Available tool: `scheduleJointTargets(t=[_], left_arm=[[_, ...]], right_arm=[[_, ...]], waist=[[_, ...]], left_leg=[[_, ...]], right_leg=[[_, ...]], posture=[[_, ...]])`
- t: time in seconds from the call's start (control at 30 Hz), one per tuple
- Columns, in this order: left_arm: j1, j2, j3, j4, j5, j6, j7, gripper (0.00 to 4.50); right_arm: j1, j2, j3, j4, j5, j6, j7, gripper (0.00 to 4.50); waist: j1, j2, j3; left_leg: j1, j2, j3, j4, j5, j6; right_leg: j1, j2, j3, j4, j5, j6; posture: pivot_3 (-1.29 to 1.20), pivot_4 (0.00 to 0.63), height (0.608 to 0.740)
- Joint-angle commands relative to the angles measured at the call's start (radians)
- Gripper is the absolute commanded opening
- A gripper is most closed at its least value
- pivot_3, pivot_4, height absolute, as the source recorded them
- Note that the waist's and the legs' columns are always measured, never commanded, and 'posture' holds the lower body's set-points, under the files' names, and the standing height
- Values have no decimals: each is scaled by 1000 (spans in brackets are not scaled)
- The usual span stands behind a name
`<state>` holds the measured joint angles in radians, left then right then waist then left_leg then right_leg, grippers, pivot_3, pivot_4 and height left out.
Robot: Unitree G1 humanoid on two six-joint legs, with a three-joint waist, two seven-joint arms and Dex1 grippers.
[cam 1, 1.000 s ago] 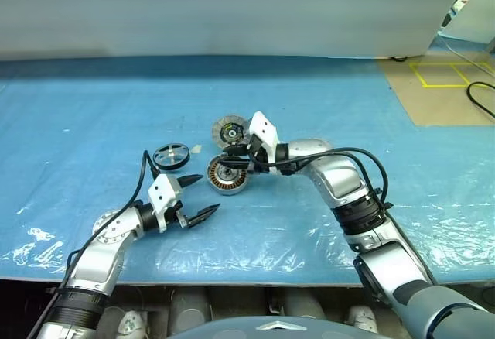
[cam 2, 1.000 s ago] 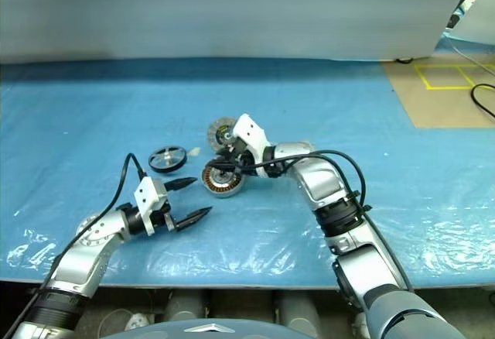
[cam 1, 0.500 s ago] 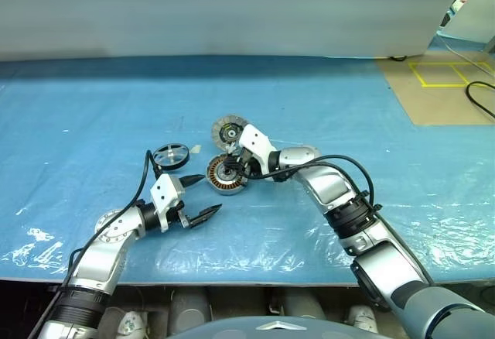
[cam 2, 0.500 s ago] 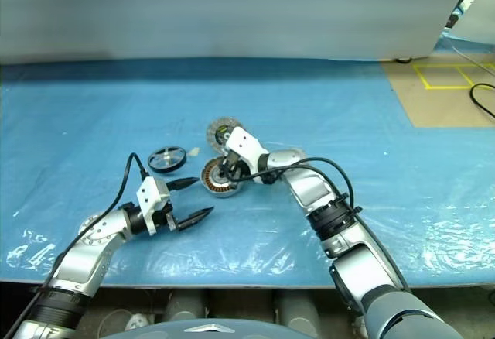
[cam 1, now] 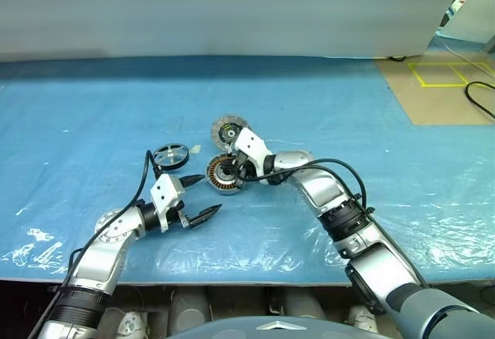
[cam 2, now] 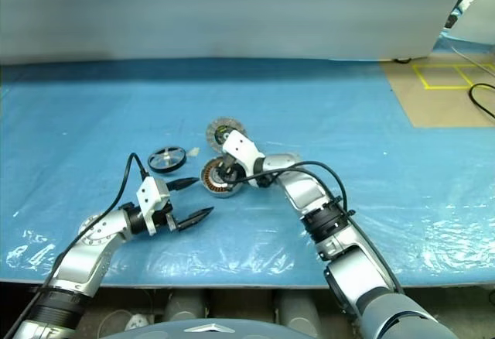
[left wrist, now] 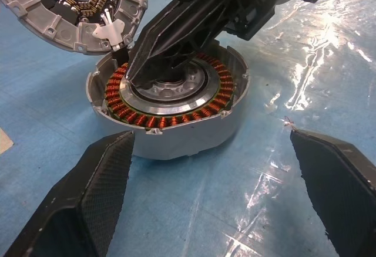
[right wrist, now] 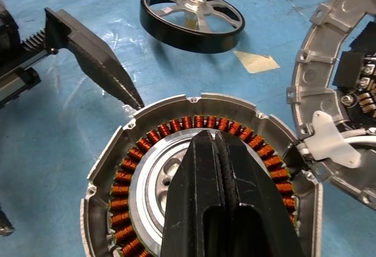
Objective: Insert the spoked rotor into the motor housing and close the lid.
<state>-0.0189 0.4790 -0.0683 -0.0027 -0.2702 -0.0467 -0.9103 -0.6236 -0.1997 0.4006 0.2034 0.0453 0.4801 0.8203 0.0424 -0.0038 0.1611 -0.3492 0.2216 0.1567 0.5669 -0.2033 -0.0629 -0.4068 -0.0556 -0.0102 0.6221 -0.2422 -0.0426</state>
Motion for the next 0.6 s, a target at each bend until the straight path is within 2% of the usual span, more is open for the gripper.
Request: scheduleJointTargets(t=[0.03,0.27,0.5,0.6], left_arm=[[-15,7,6,-48,-8,24,9,4500],[-32,7,4,-87,-12,70,20,4500],[-19,3,3,-63,-6,46,12,4500],[-17,1,4,-45,-4,30,7,4500]], right_arm=[[37,-11,17,-36,23,13,51,19],[32,-35,24,73,-52,9,-8,19],[37,4,-64,17,71,62,36,19],[35,-10,-47,12,53,58,37,19]], waist=[[0,0,0],[0,0,0],[0,0,0],[0,0,0]], left_leg=[[0,0,0,0,0,0],[2,0,0,0,0,0],[5,0,0,0,0,0],[3,0,0,0,0,0]], right_leg=[[0,0,0,0,0,0],[2,-1,0,0,0,0],[4,-1,0,0,0,0],[3,-1,0,0,0,0]], posture=[[0,150,740],[0,150,740],[0,150,740],[0,150,740]])
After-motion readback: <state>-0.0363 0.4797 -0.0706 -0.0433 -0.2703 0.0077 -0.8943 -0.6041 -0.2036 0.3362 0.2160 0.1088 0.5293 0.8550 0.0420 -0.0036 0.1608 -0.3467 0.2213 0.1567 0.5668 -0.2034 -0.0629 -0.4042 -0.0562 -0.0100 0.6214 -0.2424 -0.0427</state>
